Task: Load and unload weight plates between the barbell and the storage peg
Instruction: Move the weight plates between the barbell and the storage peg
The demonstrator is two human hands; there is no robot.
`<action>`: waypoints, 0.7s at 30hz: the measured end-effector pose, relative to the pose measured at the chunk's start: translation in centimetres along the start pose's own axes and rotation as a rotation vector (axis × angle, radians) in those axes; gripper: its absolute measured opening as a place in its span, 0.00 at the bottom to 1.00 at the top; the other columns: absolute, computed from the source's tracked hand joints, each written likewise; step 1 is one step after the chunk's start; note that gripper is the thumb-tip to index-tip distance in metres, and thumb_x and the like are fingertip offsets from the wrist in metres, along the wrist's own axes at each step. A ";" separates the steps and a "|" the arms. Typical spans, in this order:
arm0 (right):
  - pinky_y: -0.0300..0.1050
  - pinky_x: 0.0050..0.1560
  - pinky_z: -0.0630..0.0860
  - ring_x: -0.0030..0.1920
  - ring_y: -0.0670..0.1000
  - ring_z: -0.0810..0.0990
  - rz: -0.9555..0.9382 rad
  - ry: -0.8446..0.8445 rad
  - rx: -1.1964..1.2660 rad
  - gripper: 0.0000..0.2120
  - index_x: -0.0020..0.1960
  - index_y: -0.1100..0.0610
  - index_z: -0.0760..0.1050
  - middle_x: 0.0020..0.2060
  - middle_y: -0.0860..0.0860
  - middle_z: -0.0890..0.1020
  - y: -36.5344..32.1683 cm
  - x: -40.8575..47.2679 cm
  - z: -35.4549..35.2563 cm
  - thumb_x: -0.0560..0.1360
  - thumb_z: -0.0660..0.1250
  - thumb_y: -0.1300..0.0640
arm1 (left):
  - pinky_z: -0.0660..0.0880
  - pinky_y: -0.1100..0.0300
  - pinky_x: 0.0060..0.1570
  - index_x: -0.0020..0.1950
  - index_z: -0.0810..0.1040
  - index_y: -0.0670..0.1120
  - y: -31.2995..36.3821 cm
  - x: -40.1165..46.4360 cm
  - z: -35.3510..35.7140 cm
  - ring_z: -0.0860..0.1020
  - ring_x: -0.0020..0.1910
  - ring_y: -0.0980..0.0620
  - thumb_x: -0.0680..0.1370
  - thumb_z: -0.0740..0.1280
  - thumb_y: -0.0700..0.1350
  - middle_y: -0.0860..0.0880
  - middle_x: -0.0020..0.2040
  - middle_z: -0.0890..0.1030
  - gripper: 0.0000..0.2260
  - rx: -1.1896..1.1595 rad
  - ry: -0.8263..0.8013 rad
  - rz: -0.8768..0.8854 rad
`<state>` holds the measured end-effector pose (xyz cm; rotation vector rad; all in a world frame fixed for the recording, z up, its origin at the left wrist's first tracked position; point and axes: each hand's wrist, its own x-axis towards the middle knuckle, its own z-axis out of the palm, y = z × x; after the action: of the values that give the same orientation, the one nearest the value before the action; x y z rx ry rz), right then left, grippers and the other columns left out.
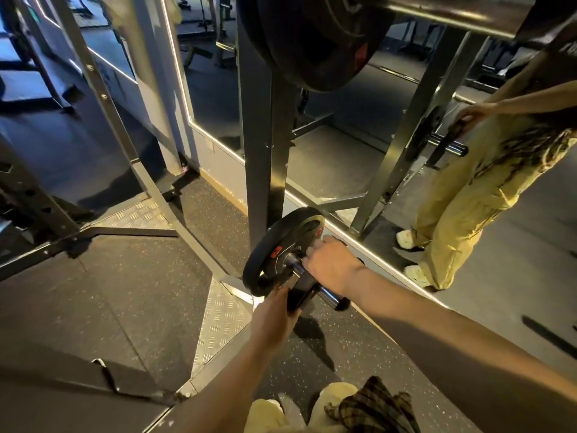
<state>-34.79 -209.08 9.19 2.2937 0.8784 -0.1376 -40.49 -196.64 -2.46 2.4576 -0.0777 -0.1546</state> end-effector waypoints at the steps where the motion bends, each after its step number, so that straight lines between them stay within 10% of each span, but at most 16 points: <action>1: 0.50 0.61 0.69 0.60 0.55 0.74 -0.001 -0.002 -0.008 0.16 0.64 0.58 0.71 0.59 0.56 0.77 -0.3 0.1 0.1 0.77 0.63 0.59 | 0.74 0.62 0.56 0.66 0.72 0.51 0.1 -0.1 0.1 0.78 0.59 0.55 0.78 0.67 0.51 0.53 0.60 0.79 0.17 -0.026 0.000 -0.014; 12: 0.51 0.61 0.71 0.59 0.53 0.74 0.137 -0.065 0.554 0.17 0.63 0.50 0.70 0.56 0.49 0.76 4.9 0.6 5.0 0.76 0.66 0.57 | 0.79 0.61 0.47 0.52 0.76 0.46 2.0 1.5 -0.6 0.82 0.44 0.55 0.78 0.66 0.54 0.50 0.45 0.83 0.12 -0.195 -0.001 -0.007; 21: 0.48 0.54 0.71 0.58 0.55 0.73 0.300 -0.051 0.679 0.16 0.65 0.54 0.68 0.58 0.53 0.76 3.7 1.0 6.3 0.78 0.62 0.61 | 0.72 0.53 0.65 0.68 0.64 0.48 1.4 2.2 0.6 0.76 0.64 0.49 0.81 0.63 0.49 0.48 0.62 0.77 0.18 -0.220 -0.149 -0.130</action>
<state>-30.86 -214.48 6.01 3.0026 0.4886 -0.4102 -38.39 -198.36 -2.27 2.2289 0.0331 -0.3829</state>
